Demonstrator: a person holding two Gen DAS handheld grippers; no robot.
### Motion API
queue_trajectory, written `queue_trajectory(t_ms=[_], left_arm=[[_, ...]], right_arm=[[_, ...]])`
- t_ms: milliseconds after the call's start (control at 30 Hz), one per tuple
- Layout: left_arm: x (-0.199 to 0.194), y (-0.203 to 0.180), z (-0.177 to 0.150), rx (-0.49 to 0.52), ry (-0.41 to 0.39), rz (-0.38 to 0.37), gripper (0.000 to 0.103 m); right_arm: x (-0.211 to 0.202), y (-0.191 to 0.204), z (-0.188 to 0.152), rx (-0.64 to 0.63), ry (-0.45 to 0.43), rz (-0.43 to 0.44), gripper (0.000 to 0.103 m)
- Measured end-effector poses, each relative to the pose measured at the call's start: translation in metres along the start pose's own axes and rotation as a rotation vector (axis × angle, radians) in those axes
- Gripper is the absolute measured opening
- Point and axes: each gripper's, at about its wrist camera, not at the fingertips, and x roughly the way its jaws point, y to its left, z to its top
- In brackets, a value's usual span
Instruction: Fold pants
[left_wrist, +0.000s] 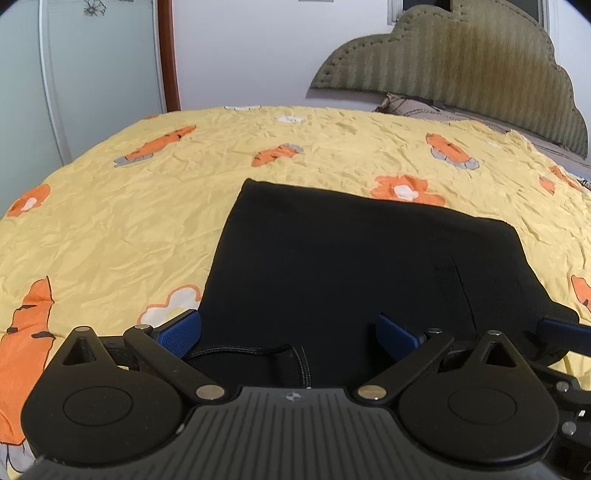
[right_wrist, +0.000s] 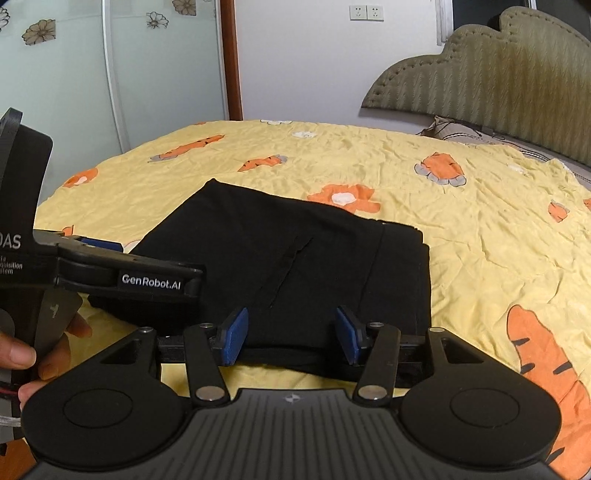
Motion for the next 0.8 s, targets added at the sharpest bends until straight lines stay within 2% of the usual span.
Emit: queue_trajectory(t_ms=[167,200,267,300,400,467,533,567,800], left_arm=[[0.001,-0.004,0.003,0.021,-0.095,0.016,0.102],[0.003,-0.004,0.004,0.024,-0.126,0.016,0.103],[0.012,-0.006,0.004,0.033,-0.168,0.026,0.103],[0.019,-0.007,0.004,0.044,-0.163,0.036,0.103],[0.032,-0.009,-0.001,0.060,-0.127,0.031,0.103],[0.032,-0.005,-0.003,0.030,-0.135,0.030,0.103],[0.033,-0.001,-0.004,0.008,-0.124,0.017,0.103],[0.034,0.001,-0.004,-0.003,-0.119,0.010,0.103],[0.038,0.014,-0.005,-0.074,-0.092,-0.048,0.103]], right_arm=[[0.001,0.008,0.004,-0.036,-0.037,-0.032,0.051],[0.002,0.009,0.005,-0.052,-0.056,-0.046,0.053],[0.011,0.011,0.008,-0.073,-0.105,-0.091,0.065],[0.017,0.012,0.008,-0.078,-0.119,-0.118,0.070],[0.040,0.014,0.008,-0.108,-0.105,-0.161,0.070],[0.050,0.015,0.003,-0.107,-0.099,-0.190,0.078],[0.050,0.015,-0.003,-0.091,-0.135,-0.253,0.102],[0.051,0.014,-0.006,-0.079,-0.142,-0.282,0.103],[0.055,-0.015,-0.005,0.053,-0.102,-0.174,0.103]])
